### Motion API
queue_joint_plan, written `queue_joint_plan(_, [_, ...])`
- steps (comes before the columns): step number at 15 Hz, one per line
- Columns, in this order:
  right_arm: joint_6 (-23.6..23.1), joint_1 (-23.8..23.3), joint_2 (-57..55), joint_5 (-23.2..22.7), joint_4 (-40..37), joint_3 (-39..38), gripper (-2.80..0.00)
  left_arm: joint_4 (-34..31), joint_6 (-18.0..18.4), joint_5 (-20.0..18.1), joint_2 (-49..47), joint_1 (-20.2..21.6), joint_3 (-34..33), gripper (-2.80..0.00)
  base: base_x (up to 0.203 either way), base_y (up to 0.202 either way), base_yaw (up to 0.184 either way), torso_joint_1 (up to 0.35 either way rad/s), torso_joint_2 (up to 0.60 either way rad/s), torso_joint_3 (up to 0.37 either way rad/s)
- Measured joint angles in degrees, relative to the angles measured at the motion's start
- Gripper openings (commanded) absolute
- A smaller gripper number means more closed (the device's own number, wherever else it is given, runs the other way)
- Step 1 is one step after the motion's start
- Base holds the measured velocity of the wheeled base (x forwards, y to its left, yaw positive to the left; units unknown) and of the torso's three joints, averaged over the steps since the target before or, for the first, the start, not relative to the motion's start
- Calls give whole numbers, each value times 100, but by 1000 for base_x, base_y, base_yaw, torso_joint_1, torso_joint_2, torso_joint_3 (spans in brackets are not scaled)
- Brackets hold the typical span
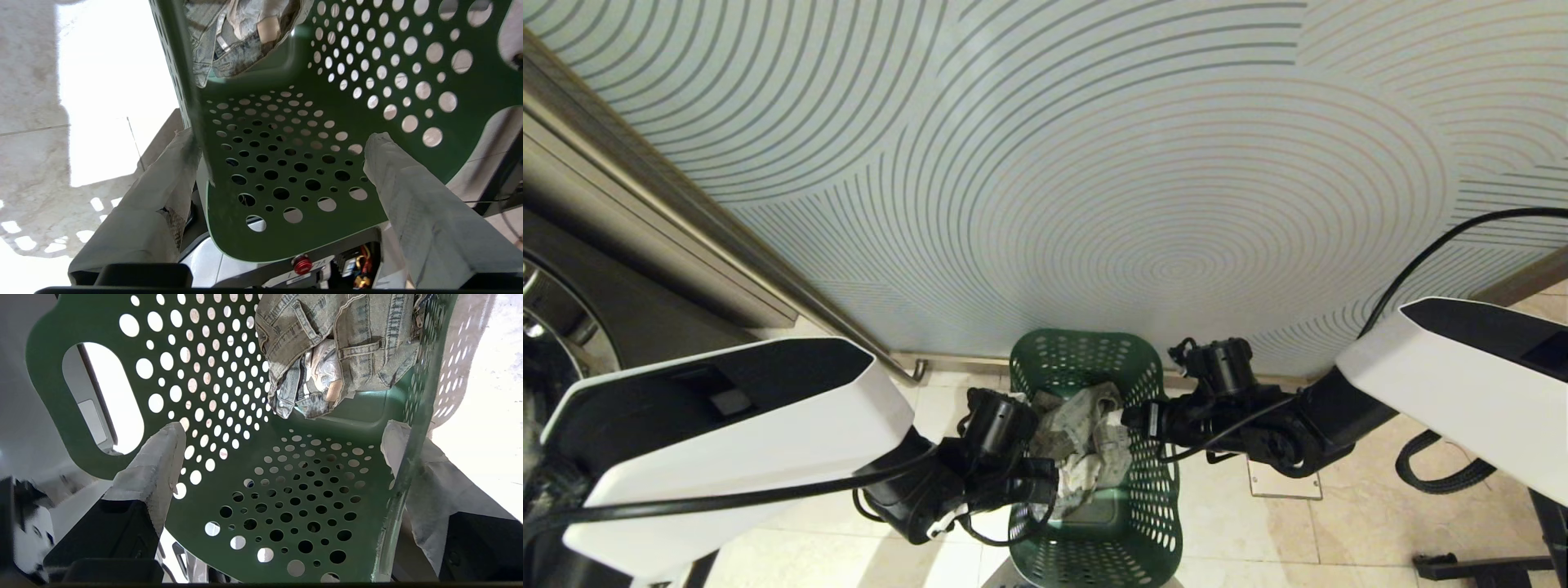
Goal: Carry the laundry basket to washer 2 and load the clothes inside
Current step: Pick up the clothes basket and put it beside the washing machine
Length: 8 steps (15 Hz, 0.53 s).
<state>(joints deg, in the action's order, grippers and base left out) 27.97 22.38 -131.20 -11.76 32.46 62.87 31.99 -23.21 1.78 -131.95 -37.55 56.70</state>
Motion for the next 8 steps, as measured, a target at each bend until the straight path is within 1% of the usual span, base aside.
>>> queue_joint_plan(2, [0,-1,0,5,-27,34,0,-159,-116,-30,-2,95,130,0,0,0,0,0,0,0])
queue_joint_plan(4, [-7,-1,-16,6,-38,69,0,-233,-377,-204,-16,163,280,0,0,0,0,0,0,0])
queue_joint_plan(5, [-21,-1,-48,6,-38,88,0,-237,-424,-300,-24,192,348,0,0,0,0,0,0,0])
queue_joint_plan(7, [-40,5,-122,6,-39,105,0,-349,-453,-334,-52,205,491,0,0,0,0,0,0,0])
queue_joint_plan(8, [-40,5,-145,6,-39,110,0,-504,-465,-336,-63,207,581,0,0,0,0,0,0,0])
